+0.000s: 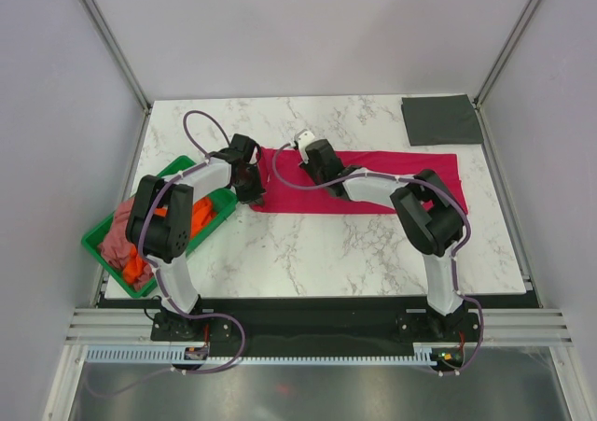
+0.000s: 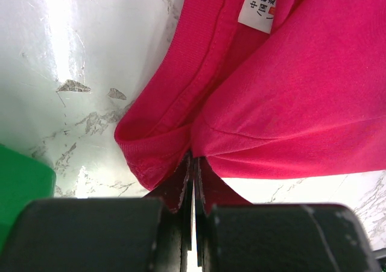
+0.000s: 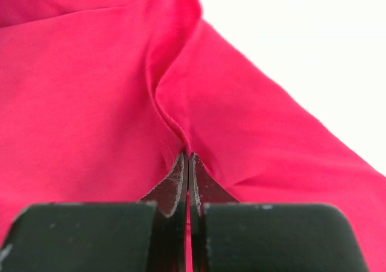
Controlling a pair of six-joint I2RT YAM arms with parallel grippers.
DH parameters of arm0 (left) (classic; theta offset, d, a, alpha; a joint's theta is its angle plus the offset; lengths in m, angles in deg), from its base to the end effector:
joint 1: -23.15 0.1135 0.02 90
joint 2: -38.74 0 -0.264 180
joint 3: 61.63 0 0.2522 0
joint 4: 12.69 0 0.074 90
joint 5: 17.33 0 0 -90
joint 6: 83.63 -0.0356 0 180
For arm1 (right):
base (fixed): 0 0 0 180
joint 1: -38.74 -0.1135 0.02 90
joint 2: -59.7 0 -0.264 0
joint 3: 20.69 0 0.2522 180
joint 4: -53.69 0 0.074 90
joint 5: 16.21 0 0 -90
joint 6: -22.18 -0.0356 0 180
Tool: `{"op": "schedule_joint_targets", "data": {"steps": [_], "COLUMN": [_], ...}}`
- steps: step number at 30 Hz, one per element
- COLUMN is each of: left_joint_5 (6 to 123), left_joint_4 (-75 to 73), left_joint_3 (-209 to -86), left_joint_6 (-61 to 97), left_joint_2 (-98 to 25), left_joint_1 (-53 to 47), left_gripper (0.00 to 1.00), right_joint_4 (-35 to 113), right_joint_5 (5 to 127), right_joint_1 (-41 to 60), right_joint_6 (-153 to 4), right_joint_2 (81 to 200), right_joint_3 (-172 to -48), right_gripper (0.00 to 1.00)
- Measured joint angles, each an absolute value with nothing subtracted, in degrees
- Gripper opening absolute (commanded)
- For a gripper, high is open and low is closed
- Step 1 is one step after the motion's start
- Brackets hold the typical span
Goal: Fold and stack the t-shirts
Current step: Fold the tshirt
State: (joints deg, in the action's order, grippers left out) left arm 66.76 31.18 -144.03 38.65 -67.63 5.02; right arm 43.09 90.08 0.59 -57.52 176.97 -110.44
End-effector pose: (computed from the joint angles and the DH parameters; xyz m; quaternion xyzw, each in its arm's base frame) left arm 0.3468 -0.1174 0.1630 -0.1109 0.9738 -0.1275 0.1521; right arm 0.3598 0.2700 0.1649 -0.3087 0.8372 -0.0195 0.4510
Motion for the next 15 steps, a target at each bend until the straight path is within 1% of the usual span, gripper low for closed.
{"op": "schedule_joint_targets", "data": {"steps": [15], "left_joint_5": [67.00], "left_joint_4": [31.20], "left_joint_3": [-144.03], "left_joint_6": [38.65], "left_joint_2": [-67.63], "left_joint_1": [5.02], "left_gripper": [0.02], "right_joint_4": [42.41], "right_joint_5": [93.47], "right_joint_1": [5.31], "right_joint_6": [-63.59], "right_joint_2": [177.76], "right_joint_3": [-111.35], "right_gripper": [0.01]}}
